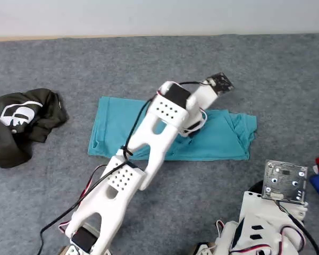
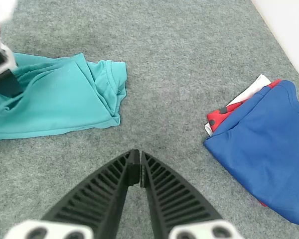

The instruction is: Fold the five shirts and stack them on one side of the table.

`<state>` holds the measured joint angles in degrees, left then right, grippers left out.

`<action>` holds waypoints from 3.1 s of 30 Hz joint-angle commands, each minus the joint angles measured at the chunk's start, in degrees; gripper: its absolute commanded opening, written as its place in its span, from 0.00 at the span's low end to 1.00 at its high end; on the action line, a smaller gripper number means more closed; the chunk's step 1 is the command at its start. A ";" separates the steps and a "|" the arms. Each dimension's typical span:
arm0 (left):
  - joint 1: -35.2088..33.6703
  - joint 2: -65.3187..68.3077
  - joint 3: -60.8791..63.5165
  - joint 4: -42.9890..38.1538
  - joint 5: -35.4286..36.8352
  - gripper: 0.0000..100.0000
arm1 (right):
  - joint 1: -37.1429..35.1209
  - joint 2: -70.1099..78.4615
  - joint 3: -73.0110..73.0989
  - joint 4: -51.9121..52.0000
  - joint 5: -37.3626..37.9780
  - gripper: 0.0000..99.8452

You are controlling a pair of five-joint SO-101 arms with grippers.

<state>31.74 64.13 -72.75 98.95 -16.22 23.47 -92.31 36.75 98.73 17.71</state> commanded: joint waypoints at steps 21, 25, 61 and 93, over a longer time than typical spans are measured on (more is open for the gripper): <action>-8.09 2.20 -4.18 0.26 0.35 0.13 | 0.48 -0.04 -0.79 -0.13 -0.70 0.01; -8.18 2.20 -10.15 1.58 0.35 0.13 | 0.48 -0.04 -0.88 0.04 -0.70 0.01; -2.90 -14.68 21.14 -1.41 0.70 0.13 | 0.48 -0.04 -0.88 0.13 -0.70 0.01; -37.98 -29.10 30.29 1.67 8.79 0.24 | 0.40 -0.04 -0.79 0.04 -0.70 0.01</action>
<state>-5.36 39.16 -43.21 99.03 -7.69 23.47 -92.31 36.75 98.73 17.71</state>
